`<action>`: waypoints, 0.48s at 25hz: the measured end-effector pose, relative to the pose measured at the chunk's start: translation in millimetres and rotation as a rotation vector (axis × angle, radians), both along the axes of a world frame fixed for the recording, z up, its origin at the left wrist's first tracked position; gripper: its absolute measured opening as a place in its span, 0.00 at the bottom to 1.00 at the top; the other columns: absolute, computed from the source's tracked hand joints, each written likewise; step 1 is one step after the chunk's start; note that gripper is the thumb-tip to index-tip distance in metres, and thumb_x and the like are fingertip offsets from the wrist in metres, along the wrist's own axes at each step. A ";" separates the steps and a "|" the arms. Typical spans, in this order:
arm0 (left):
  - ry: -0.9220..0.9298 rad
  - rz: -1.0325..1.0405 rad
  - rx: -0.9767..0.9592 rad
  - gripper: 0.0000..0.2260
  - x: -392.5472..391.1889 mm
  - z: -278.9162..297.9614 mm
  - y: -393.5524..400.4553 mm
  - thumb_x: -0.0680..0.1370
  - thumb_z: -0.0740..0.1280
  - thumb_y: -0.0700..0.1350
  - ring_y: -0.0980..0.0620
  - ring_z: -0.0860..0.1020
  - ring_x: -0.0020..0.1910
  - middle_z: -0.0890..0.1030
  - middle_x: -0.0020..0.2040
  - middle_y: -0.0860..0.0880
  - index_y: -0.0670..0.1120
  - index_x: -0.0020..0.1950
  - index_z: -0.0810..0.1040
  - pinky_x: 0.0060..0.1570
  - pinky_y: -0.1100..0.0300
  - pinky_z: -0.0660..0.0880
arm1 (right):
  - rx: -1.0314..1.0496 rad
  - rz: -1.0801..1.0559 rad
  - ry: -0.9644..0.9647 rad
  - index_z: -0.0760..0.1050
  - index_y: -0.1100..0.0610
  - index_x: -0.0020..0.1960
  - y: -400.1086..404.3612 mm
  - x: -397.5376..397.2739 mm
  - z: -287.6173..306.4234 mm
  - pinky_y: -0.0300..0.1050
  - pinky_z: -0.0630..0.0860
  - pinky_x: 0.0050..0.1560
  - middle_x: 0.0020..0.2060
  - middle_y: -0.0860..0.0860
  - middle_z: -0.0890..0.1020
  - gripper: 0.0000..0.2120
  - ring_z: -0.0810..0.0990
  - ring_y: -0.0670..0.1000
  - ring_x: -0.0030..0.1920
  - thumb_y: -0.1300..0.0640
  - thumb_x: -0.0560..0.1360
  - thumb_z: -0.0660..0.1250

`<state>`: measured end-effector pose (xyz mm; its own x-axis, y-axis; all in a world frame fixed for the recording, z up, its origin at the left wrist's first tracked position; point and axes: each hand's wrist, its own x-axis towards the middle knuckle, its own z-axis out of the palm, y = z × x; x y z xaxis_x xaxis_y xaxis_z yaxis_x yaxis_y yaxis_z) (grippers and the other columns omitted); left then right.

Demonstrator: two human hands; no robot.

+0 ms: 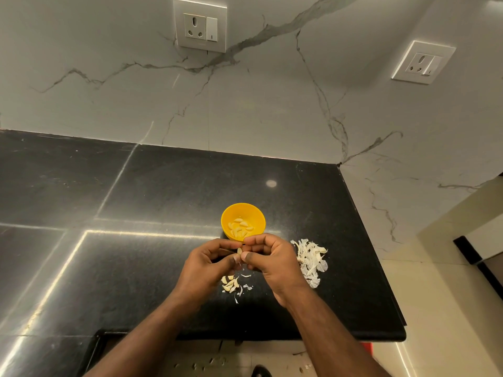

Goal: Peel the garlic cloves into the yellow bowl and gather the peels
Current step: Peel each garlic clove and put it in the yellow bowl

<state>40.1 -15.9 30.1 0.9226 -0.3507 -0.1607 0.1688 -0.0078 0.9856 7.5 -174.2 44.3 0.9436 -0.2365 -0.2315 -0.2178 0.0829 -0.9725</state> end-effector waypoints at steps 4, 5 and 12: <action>0.140 0.020 -0.118 0.11 0.5 1.8 1.4 0.76 0.72 0.35 0.47 0.84 0.40 0.86 0.44 0.40 0.43 0.57 0.83 0.39 0.61 0.79 | -0.087 0.000 -0.054 0.81 0.59 0.51 0.1 -1.1 -0.6 0.46 0.83 0.51 0.40 0.53 0.86 0.14 0.85 0.50 0.44 0.68 0.69 0.77; 0.159 0.006 -0.138 0.12 1.4 1.8 1.9 0.76 0.72 0.34 0.47 0.84 0.40 0.86 0.44 0.39 0.45 0.58 0.83 0.39 0.61 0.80 | -0.095 -0.001 -0.058 0.81 0.58 0.51 0.7 -1.7 -0.9 0.46 0.83 0.52 0.41 0.53 0.87 0.14 0.85 0.50 0.44 0.68 0.69 0.77; 0.185 -0.038 -0.133 0.11 2.3 2.2 3.8 0.76 0.71 0.34 0.47 0.83 0.41 0.86 0.45 0.39 0.43 0.57 0.84 0.40 0.61 0.80 | -0.115 -0.002 -0.044 0.81 0.58 0.47 1.6 -3.1 -2.6 0.47 0.83 0.50 0.41 0.53 0.87 0.12 0.86 0.50 0.44 0.69 0.68 0.78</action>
